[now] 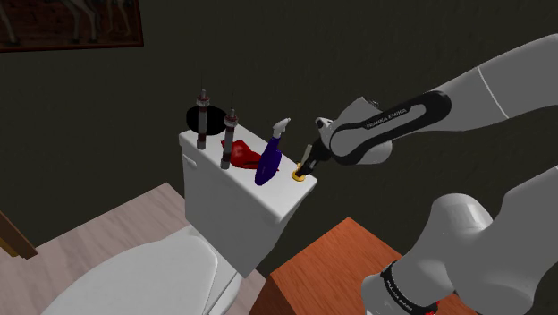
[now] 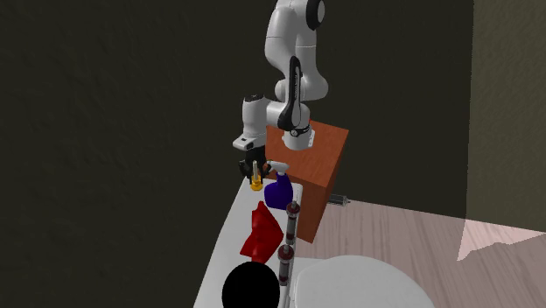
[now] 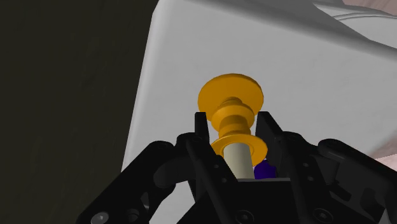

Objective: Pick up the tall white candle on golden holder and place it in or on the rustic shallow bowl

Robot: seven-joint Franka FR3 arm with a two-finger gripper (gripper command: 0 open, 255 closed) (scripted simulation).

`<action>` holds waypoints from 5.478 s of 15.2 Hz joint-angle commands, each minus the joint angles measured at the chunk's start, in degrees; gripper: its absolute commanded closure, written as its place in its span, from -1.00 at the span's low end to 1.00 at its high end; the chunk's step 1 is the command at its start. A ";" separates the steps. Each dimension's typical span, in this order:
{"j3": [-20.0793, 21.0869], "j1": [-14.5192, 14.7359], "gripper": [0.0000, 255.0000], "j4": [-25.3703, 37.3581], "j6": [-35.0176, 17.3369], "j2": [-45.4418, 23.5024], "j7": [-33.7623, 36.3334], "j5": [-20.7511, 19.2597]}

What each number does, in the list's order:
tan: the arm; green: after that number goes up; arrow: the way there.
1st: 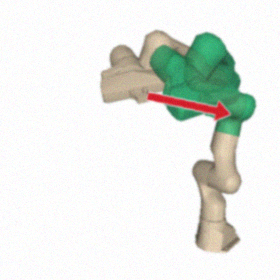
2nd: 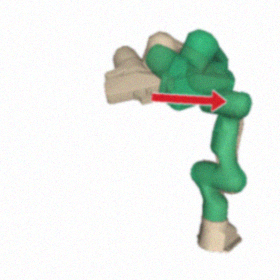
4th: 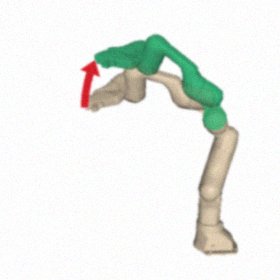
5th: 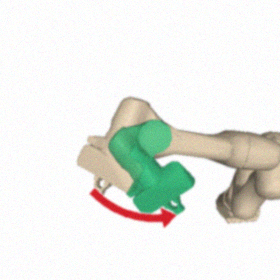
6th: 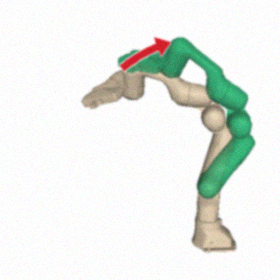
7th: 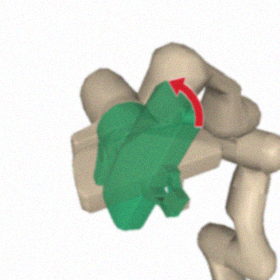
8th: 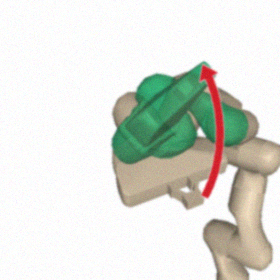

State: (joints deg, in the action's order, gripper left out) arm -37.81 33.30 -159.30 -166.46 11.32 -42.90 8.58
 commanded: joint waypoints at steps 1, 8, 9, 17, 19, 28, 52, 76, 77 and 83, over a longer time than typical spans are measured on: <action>1.93 -2.74 1.00 0.11 1.88 1.85 2.47 -3.35; 6.90 -8.56 1.00 1.38 8.96 7.81 8.02 -9.90; 7.40 -9.08 1.00 1.63 9.97 8.59 8.55 -10.47; 10.48 -11.78 1.00 4.19 17.93 14.07 11.51 -13.27; 11.09 -12.19 1.00 4.98 19.86 15.24 12.02 -13.64; 12.90 -11.97 1.00 10.06 26.17 16.52 13.67 -13.49; 15.52 -5.30 1.00 68.29 32.82 -39.23 10.59 11.99; 18.12 -9.51 -1.00 92.94 38.96 -57.57 13.84 14.13; 18.12 -9.51 -1.00 92.94 38.96 -57.57 13.84 14.13; 16.96 -8.51 -1.00 90.05 41.81 -51.86 14.07 12.92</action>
State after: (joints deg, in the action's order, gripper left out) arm -20.74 24.62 -69.06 -125.05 -41.06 -28.98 21.67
